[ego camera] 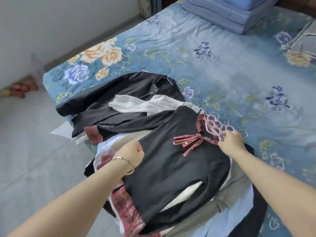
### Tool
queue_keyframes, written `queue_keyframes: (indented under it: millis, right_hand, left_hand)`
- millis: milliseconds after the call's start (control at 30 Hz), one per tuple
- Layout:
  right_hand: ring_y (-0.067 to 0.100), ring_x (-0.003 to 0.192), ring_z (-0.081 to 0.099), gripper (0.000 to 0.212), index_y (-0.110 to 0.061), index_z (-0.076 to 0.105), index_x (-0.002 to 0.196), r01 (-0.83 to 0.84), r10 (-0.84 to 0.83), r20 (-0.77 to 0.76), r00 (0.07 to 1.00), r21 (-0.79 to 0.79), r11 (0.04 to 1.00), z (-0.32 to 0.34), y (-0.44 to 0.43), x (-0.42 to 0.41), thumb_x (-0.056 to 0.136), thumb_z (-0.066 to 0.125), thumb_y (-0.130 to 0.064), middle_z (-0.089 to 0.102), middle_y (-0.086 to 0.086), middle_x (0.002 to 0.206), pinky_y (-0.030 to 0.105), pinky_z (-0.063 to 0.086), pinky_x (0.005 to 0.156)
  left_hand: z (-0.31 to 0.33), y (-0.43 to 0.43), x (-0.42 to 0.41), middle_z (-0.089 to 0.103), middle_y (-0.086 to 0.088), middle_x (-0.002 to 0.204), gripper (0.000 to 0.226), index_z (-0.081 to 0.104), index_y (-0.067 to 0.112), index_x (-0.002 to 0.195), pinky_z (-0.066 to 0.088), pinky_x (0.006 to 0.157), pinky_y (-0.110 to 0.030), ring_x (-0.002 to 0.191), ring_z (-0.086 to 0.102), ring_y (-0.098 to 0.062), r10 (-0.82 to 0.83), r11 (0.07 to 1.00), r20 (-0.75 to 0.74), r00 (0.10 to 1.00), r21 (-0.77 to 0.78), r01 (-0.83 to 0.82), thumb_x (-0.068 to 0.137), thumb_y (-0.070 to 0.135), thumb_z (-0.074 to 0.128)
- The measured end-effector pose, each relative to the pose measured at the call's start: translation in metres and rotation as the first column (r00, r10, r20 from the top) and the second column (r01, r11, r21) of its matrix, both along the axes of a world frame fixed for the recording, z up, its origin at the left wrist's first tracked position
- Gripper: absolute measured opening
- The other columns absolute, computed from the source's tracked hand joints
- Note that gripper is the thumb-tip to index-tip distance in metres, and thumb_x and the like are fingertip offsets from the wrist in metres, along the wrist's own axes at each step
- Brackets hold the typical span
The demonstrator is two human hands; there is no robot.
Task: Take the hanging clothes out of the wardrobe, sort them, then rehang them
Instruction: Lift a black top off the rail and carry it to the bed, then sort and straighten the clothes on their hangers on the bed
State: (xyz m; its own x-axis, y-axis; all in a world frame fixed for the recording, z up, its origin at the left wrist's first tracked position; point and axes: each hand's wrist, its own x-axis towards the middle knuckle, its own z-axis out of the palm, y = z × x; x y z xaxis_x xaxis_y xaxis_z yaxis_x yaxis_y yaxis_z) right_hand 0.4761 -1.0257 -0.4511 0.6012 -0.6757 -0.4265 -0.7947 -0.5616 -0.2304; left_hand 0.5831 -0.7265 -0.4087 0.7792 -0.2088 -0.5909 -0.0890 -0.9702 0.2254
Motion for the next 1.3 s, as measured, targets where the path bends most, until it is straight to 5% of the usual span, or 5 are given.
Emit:
queue_keyframes:
  millis: [200, 533, 667, 900, 1300]
  right_hand:
    - [0.023, 0.116, 0.057, 0.027, -0.012, 0.067, 0.108, -0.261, 0.263, 0.044, 0.964, 0.356, 0.897, 0.013, 0.067, 0.014, 0.086, 0.052, -0.009, 0.065, 0.005, 0.117, 0.027, 0.042, 0.099]
    - [0.020, 0.109, 0.058, 0.025, -0.014, 0.063, 0.110, -0.340, 0.329, 0.102, 0.939, 0.426, 0.838, 0.072, 0.160, 0.068, 0.090, 0.047, -0.013, 0.062, 0.002, 0.118, 0.026, 0.044, 0.091]
    - [0.019, 0.109, 0.057, 0.027, -0.015, 0.062, 0.110, -0.360, 0.352, 0.098, 0.931, 0.403, 0.841, 0.086, 0.208, 0.095, 0.090, 0.045, -0.014, 0.061, 0.001, 0.118, 0.027, 0.045, 0.091]
    - [0.017, 0.098, 0.057, 0.025, -0.016, 0.062, 0.105, -0.327, 0.305, 0.117, 0.945, 0.329, 0.886, 0.097, 0.295, 0.169, 0.089, 0.045, -0.013, 0.062, 0.001, 0.113, 0.026, 0.046, 0.086]
    - [0.016, 0.099, 0.055, 0.026, -0.016, 0.061, 0.109, -0.055, 0.031, 0.102, 0.994, 0.241, 0.969, 0.088, 0.362, 0.254, 0.089, 0.044, -0.013, 0.055, -0.005, 0.101, 0.027, 0.046, 0.091]
  left_hand:
    - [0.010, 0.007, 0.003, 0.063, 0.000, 0.113, 0.029, 0.057, 0.016, 0.114, 0.045, 0.092, -0.028, 0.105, 0.058, -0.021, -0.060, 0.995, 0.092, 0.994, 0.082, 0.053, 0.093, 0.027, 0.039]
    - [0.050, 0.058, 0.036, 0.067, -0.003, 0.093, 0.023, 0.065, 0.013, 0.094, 0.053, 0.085, -0.034, 0.091, 0.063, -0.026, 0.024, 1.000, -0.014, 1.000, 0.007, -0.024, 0.085, 0.017, 0.044]
    - [0.062, 0.107, 0.061, 0.057, 0.000, 0.075, 0.018, 0.054, 0.018, 0.074, 0.042, 0.060, -0.025, 0.072, 0.054, -0.022, -0.001, 0.998, 0.042, 0.999, -0.066, 0.004, 0.087, 0.018, 0.042]
    - [0.079, 0.214, 0.136, 0.057, -0.004, 0.085, 0.016, 0.050, 0.018, 0.081, 0.040, 0.069, -0.027, 0.081, 0.055, -0.026, -0.070, 0.995, 0.175, 0.982, -0.063, 0.082, 0.090, 0.019, 0.038]
    - [0.064, 0.295, 0.272, 0.047, 0.004, 0.073, 0.012, 0.043, 0.022, 0.082, 0.031, 0.053, -0.023, 0.070, 0.045, -0.021, -0.204, 0.970, 0.148, 0.968, -0.104, 0.220, 0.089, 0.015, 0.036]
